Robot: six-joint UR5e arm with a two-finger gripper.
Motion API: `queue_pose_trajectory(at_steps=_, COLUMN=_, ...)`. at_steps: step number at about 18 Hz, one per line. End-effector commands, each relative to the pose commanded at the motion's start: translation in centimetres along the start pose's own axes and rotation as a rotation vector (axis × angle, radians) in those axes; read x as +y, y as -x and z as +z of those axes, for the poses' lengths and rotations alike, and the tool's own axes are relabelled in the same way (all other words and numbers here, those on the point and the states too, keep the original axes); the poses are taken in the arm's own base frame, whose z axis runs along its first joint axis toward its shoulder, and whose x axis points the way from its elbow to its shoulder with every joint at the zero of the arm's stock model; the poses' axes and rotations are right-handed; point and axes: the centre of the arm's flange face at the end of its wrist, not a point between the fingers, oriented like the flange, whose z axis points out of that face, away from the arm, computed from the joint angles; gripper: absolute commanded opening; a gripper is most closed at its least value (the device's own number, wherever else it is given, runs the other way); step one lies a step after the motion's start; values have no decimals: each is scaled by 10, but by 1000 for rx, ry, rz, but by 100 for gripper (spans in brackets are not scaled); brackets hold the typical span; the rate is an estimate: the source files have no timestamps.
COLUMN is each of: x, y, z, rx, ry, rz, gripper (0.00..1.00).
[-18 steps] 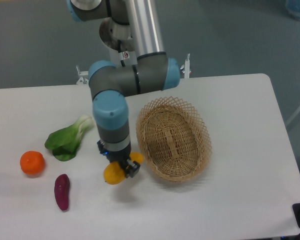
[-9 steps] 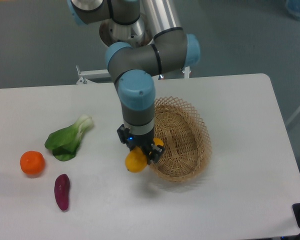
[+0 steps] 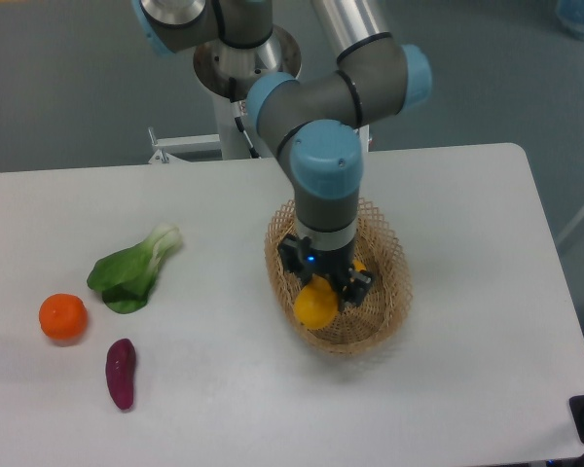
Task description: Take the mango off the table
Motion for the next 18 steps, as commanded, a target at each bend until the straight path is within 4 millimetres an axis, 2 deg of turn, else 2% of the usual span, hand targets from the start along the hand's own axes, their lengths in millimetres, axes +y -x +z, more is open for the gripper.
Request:
queue_pose_trajectory(at_steps=8, x=17, y=16, z=1, rx=-30, ry=64, rz=128, gripper=55)
queue_pose_trajectory(at_steps=18, x=49, y=38, z=5, rx=-28, ry=99, rz=194, gripper=55)
